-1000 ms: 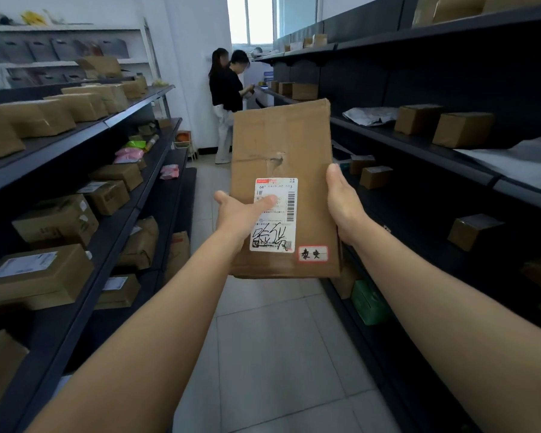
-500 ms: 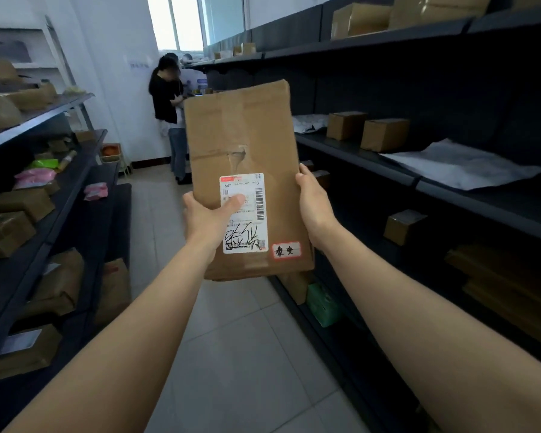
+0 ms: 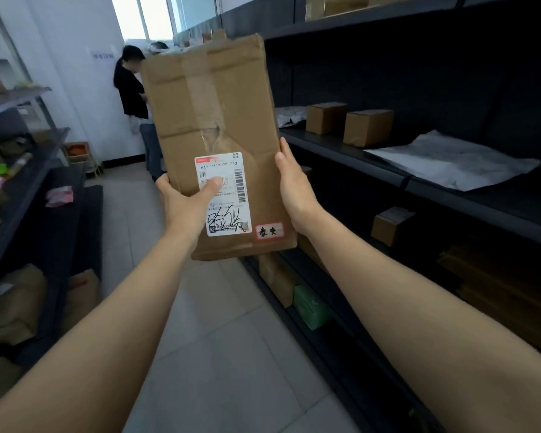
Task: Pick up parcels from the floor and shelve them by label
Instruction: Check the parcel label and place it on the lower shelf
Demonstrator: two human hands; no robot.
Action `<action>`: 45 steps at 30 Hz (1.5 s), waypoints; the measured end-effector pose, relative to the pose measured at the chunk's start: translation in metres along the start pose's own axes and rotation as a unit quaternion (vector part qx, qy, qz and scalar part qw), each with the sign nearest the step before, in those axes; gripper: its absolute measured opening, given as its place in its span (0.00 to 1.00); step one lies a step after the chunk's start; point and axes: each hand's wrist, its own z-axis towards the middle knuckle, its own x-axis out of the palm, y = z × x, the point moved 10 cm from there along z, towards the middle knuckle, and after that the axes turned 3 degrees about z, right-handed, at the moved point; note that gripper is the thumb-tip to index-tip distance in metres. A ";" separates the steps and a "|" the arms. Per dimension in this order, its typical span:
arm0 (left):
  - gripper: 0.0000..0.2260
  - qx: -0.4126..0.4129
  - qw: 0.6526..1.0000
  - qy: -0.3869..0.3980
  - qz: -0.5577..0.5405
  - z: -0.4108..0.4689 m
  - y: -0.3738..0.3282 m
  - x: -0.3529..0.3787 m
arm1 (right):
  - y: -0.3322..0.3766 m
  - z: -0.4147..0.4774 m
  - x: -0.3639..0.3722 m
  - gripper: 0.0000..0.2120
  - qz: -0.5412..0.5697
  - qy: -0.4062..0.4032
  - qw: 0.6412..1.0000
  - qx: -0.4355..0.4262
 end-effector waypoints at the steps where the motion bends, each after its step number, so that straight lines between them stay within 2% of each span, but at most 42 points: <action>1: 0.32 0.001 1.000 0.000 -0.001 0.006 0.002 0.000 | -0.002 0.005 0.003 0.27 0.004 0.000 1.000 -0.001; 7: 0.31 -0.003 1.000 0.026 0.005 0.050 0.020 0.000 | -0.021 0.036 0.024 0.27 0.000 -0.018 1.000 0.013; 9: 0.31 -0.033 0.998 0.054 0.032 0.070 0.036 -0.002 | -0.037 0.046 0.037 0.27 -0.006 -0.029 0.999 0.038; 11: 0.31 -0.097 0.989 0.087 0.063 0.092 0.060 -0.006 | -0.060 0.054 0.054 0.26 -0.018 -0.041 0.995 0.085; 13: 0.37 -0.166 0.975 0.109 0.097 0.112 0.089 -0.015 | -0.090 0.058 0.074 0.25 -0.020 -0.049 0.987 0.153; 16: 0.46 -0.208 0.959 0.129 0.140 0.136 0.121 -0.023 | -0.126 0.060 0.099 0.25 -0.017 -0.048 0.974 0.220; 20: 0.46 -0.210 0.953 0.149 0.158 0.158 0.144 -0.008 | -0.149 0.072 0.101 0.26 -0.013 -0.075 0.965 0.253; 23: 0.49 -0.210 0.952 0.170 0.145 0.167 0.151 0.020 | -0.165 0.084 0.085 0.26 -0.003 -0.103 0.960 0.260; 28: 0.37 -0.225 0.938 0.215 0.150 0.178 0.169 0.080 | -0.196 0.107 0.049 0.27 -0.011 -0.143 0.951 0.276; 33: 0.33 -0.227 0.926 0.253 0.165 0.193 0.180 0.143 | -0.222 0.141 0.007 0.27 -0.004 -0.166 0.943 0.287; 40: 0.31 -0.206 0.902 0.340 0.166 0.214 0.186 0.242 | -0.239 0.180 -0.062 0.29 0.006 -0.233 0.931 0.280; 45: 0.31 -0.195 0.881 0.404 0.152 0.218 0.188 0.314 | -0.256 0.190 -0.114 0.27 0.012 -0.307 0.905 0.294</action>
